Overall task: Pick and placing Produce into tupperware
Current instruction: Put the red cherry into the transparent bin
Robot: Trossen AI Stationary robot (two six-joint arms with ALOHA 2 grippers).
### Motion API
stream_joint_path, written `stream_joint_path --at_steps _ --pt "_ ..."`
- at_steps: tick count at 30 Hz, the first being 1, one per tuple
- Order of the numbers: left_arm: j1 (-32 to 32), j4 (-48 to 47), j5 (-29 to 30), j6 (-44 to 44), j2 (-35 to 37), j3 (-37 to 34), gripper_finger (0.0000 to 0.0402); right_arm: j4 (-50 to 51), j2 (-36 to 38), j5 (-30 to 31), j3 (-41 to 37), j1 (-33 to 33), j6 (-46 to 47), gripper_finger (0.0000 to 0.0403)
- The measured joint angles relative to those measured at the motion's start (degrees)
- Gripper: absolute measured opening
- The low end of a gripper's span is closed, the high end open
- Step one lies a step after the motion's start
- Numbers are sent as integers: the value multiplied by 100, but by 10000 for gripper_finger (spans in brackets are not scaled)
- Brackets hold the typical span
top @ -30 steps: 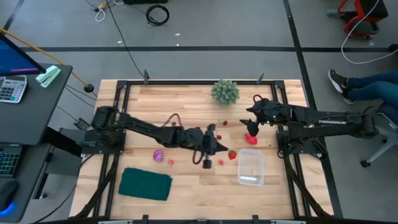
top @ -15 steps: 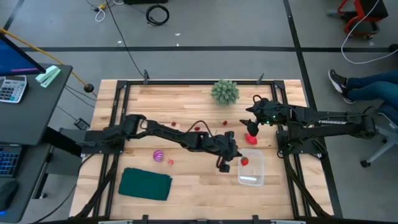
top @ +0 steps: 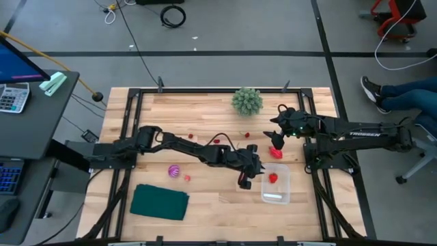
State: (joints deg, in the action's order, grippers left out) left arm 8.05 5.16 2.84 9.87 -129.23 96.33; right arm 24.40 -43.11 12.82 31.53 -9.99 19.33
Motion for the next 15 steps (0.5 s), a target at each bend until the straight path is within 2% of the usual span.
stream_joint_path --at_steps 2,6,11,15 --pt "-24 -367 294 172 210 4 95 -3 0 2 0 -1 0 344" --pt "-173 -1798 735 246 949 11 99 -7 0 0 0 1 0 344" --pt "-550 -3741 753 263 2018 11 92 -18 0 -1 0 1 2 344" --pt "-998 -5261 747 -303 2818 -25 84 -18 0 0 0 -1 4 344"
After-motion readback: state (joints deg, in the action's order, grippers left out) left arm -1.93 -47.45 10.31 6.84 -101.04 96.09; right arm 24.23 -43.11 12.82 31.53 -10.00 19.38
